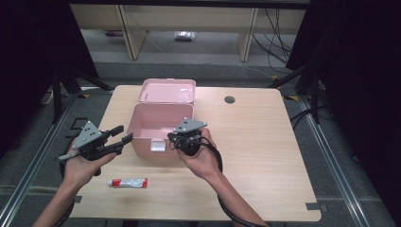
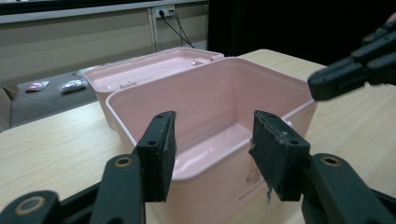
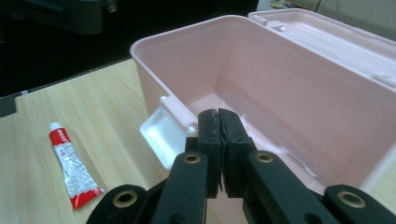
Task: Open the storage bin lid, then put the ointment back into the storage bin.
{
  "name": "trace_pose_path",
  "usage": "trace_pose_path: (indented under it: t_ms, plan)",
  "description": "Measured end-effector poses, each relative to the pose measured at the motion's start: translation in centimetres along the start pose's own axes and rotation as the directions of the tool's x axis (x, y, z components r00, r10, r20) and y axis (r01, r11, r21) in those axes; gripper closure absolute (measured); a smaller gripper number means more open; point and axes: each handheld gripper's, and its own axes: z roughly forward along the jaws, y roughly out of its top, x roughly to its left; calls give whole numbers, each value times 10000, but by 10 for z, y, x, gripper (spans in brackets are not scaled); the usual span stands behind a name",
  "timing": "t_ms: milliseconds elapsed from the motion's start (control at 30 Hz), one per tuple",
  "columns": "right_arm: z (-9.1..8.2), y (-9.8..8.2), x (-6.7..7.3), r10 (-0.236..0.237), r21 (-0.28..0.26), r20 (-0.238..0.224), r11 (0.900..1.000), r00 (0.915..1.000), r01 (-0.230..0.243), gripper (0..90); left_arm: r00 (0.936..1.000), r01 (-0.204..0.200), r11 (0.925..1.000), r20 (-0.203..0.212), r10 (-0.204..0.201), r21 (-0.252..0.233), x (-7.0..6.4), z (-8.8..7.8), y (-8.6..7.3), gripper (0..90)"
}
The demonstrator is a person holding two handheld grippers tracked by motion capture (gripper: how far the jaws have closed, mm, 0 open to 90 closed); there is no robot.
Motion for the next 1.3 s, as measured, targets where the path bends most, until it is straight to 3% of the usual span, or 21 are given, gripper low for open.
trace_pose_path:
  t_ms: [100, 133, 167, 333, 467, 733, 800, 833, 967, 1033, 1167, 1233, 1300]
  plan:
    - [-6, -2, -8, -50, -23, 120, 10000, 9999, 50, 876, 9998, -32, 10000, 170, 32, 12, -1, -4, -4, 474]
    - [-8, -2, -10, 63, 20, 163, 10000, 9998, -64, 872, 9996, 173, 9998, 236, -173, -9, -2, -5, -5, 470]
    - [-10, -3, -13, 25, 61, 221, 10000, 9998, -26, 869, 9990, 145, 9997, 416, -137, -193, -2, -5, -7, 466]
    - [-17, -5, -27, -228, -38, 502, 9997, 9985, 230, 855, 9991, -169, 9999, 385, 170, -28, -6, -10, -10, 461]
    - [-24, -4, -39, -179, 66, 584, 9998, 9981, 176, 849, 9976, -317, 9995, 620, 318, -29, -6, -10, -13, 456]
    - [-38, 4, -58, -235, 122, 783, 9997, 9966, 226, 842, 9940, -27, 9989, 1091, -24, 460, -11, -13, -18, 464]
    - [-43, 7, -62, -430, 138, 833, 9990, 9956, 420, 839, 9925, -171, 9981, 1218, 97, 595, -11, -15, -18, 474]
    - [-44, 8, -62, -261, 73, 860, 9996, 9959, 256, 838, 9910, -258, 9979, 1328, 176, 600, -10, -15, -19, 475]
    - [-48, 7, -71, -528, 359, 796, 9981, 9954, 500, 833, 9905, -406, 9962, 1339, 300, 771, -8, -16, -20, 472]
    - [-49, 5, -75, -360, 410, 865, 9986, 9956, 325, 830, 9908, -452, 9953, 1308, 338, 853, -8, -15, -22, 470]
    - [-53, 0, -82, -569, 578, 843, 9970, 9948, 521, 824, 9876, -709, 9915, 1474, 544, 1093, -7, -14, -24, 463]
    - [-53, -5, -81, -448, 644, 788, 9971, 9959, 397, 821, 9863, -734, 9901, 1556, 543, 1199, -7, -13, -24, 463]
    - [-53, -11, -81, -699, 736, 810, 9952, 9943, 640, 820, 9840, -815, 9876, 1686, 583, 1341, -6, -12, -24, 462]
